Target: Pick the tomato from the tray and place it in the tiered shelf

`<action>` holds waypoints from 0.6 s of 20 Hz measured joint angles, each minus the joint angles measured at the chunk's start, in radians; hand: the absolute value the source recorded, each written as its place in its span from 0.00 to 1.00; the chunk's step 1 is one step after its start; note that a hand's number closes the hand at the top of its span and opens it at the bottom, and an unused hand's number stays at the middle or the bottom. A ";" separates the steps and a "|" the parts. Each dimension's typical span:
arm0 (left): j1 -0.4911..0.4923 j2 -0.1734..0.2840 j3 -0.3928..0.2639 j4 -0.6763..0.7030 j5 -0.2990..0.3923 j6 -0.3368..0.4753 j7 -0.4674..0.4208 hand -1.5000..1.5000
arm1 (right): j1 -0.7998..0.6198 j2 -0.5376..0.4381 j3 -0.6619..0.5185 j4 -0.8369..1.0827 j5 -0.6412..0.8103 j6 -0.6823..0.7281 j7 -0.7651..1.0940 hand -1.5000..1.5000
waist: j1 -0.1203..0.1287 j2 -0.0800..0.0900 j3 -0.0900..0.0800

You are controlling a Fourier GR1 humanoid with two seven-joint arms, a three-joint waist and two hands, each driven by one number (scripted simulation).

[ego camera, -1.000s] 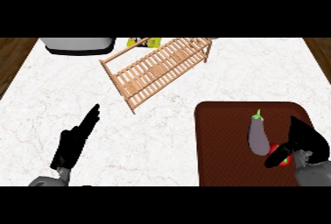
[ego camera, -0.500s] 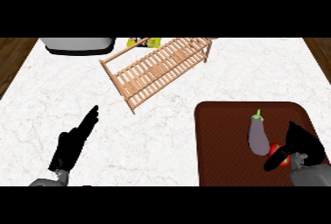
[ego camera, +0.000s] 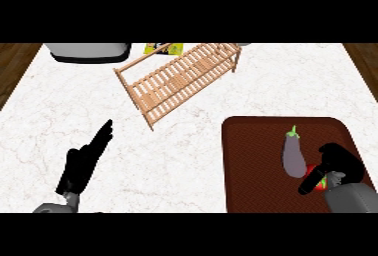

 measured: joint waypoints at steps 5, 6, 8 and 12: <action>0.009 -0.004 0.023 0.004 -0.006 -0.022 -0.016 0.50 | 0.000 0.008 -0.023 0.020 0.026 -0.008 -0.047 1.00 | -0.002 -0.003 -0.006; 0.007 -0.008 0.023 0.004 -0.012 -0.021 -0.014 0.50 | -0.001 0.013 -0.024 0.024 0.038 -0.013 -0.047 1.00 | -0.003 -0.004 -0.008; 0.007 -0.012 0.017 -0.017 -0.022 -0.018 0.007 0.50 | -0.009 0.019 -0.025 0.037 0.061 -0.021 -0.046 1.00 | -0.003 -0.005 -0.010; 0.018 -0.033 0.013 -0.023 -0.039 -0.007 0.012 0.50 | -0.023 0.034 -0.016 0.031 0.121 -0.037 -0.031 1.00 | -0.003 -0.004 -0.006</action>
